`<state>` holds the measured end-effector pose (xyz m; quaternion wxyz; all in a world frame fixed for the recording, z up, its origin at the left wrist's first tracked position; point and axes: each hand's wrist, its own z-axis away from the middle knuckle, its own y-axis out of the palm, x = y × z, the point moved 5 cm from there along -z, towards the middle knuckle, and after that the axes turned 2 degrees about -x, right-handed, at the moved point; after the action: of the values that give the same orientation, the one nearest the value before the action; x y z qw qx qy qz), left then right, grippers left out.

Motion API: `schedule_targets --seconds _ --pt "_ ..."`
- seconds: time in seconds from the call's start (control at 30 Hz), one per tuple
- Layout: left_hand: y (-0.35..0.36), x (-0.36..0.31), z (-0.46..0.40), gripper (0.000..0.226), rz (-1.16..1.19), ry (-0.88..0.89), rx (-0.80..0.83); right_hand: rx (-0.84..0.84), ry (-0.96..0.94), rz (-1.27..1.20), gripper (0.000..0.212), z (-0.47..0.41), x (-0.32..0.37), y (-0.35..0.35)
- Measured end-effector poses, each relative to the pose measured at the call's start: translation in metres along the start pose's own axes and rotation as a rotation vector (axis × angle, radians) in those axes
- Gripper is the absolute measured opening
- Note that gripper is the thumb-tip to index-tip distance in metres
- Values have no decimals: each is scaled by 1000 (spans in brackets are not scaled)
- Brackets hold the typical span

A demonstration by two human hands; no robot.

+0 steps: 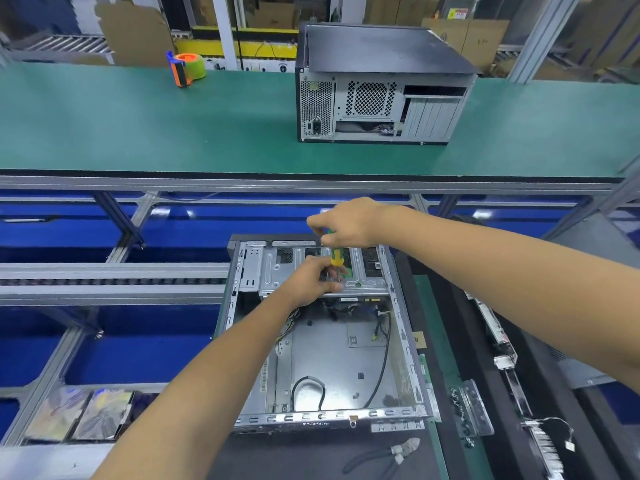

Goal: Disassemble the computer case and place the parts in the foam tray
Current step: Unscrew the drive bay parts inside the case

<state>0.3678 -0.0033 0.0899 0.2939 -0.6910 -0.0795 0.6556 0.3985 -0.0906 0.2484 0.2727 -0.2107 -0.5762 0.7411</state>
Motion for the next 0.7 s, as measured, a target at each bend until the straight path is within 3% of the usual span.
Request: schedule_targets --seconds 0.1,0.27,0.33,0.4,0.57,0.63,0.7 --pt "0 -2 1 26 -10 16 2 70 -55 -89 26 3 4 2" --pt "0 -4 2 22 3 3 19 -4 12 131 18 3 -2 -1" --pt "-1 -4 2 24 -6 4 10 38 -10 16 9 4 -2 0" --pt "-1 -4 1 24 -31 18 6 64 -35 -31 24 8 0 0" --pt "-1 0 2 18 -5 -17 5 -2 2 243 20 5 -2 -4" --pt "-1 0 1 19 -1 -29 6 -2 -29 152 11 5 -2 -2" --pt "-3 -1 1 24 -10 -25 10 31 -66 29 32 7 0 0"
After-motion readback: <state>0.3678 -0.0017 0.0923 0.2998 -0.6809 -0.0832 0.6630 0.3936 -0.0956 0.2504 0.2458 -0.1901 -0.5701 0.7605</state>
